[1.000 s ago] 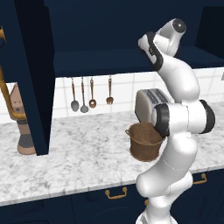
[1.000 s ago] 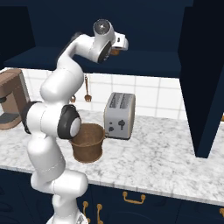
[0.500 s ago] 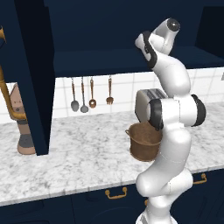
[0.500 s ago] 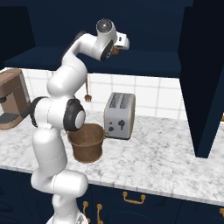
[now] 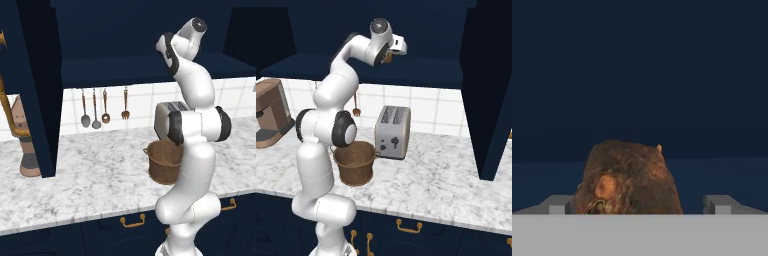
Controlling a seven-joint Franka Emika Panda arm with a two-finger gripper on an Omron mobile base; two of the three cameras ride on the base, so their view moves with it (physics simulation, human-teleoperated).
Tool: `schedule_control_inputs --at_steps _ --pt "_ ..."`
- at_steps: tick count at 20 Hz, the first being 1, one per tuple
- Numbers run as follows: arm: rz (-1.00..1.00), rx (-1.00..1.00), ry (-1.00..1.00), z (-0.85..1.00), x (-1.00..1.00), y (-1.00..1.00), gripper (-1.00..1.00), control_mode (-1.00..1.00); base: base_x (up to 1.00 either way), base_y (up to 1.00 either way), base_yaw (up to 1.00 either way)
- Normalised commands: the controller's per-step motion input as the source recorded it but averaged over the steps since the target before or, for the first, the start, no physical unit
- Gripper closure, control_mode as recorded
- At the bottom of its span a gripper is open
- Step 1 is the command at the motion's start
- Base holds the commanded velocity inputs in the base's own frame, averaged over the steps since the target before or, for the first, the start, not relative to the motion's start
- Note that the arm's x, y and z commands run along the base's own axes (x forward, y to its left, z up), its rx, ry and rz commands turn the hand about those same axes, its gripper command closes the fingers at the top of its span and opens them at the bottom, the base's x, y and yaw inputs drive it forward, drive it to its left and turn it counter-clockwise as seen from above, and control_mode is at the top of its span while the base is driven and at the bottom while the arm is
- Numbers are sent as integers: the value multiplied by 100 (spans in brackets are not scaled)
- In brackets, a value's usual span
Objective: Open the cabinet, pick up the bread from the cabinet and place it in the basket. Then move the basket to the dining counter.
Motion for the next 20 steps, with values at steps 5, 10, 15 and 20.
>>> schedule_control_inputs --at_steps 5,10,15,20 --pt "-2 0 0 -14 8 -1 -100 -100 0 0 0" --pt "-1 0 0 -19 10 0 -100 -100 0 0 0" --pt "-1 0 0 -29 12 0 100 -100 0 0 0" --pt "0 0 0 -11 10 0 100 -100 0 0 0"
